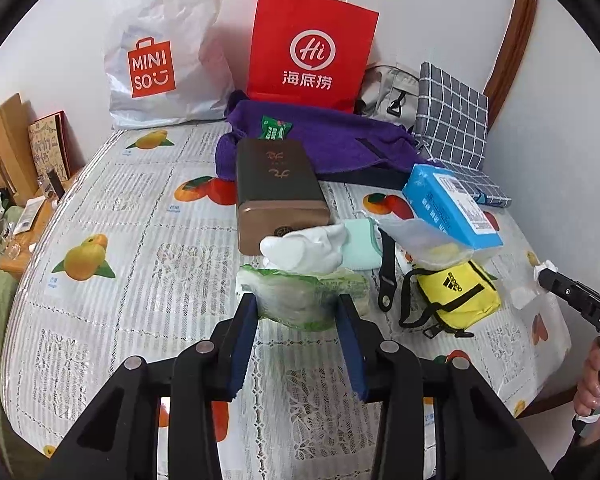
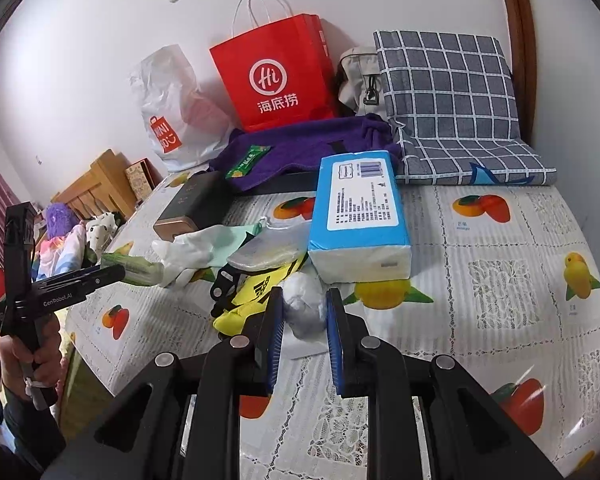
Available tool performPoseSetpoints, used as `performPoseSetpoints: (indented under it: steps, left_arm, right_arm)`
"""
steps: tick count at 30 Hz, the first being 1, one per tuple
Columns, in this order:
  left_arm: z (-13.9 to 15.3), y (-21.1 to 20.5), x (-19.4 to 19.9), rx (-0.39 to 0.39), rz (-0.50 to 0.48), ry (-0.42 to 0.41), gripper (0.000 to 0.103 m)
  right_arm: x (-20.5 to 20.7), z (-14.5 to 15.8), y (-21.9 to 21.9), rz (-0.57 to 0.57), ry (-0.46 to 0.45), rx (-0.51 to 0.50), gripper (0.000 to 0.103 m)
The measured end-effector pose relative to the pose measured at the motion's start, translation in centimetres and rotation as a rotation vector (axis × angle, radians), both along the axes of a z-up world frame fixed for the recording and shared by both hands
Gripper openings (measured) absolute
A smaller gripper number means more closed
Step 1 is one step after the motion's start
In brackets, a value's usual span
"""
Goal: Organize soft objects
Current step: 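Close the left tool on the green tissue pack while the right tool grasps the white item, then carry the tissue pack with the left tool and white item with the right tool onto the purple towel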
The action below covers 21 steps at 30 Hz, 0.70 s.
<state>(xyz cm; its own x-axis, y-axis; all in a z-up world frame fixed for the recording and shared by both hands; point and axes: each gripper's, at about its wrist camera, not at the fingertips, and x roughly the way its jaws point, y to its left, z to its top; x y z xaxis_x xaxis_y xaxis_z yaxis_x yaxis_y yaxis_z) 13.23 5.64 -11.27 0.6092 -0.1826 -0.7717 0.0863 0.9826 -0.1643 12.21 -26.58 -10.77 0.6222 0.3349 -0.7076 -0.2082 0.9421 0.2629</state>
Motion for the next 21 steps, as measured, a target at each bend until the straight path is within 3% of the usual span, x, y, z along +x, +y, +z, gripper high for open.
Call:
performPoseSetpoints:
  steps: [21]
  left_arm:
    - [4.9,0.9,3.2,0.008,0.035,-0.085,0.038]
  right_arm:
    - [2.8,5.0,0.5,0.012,-0.083,0.014,0.02]
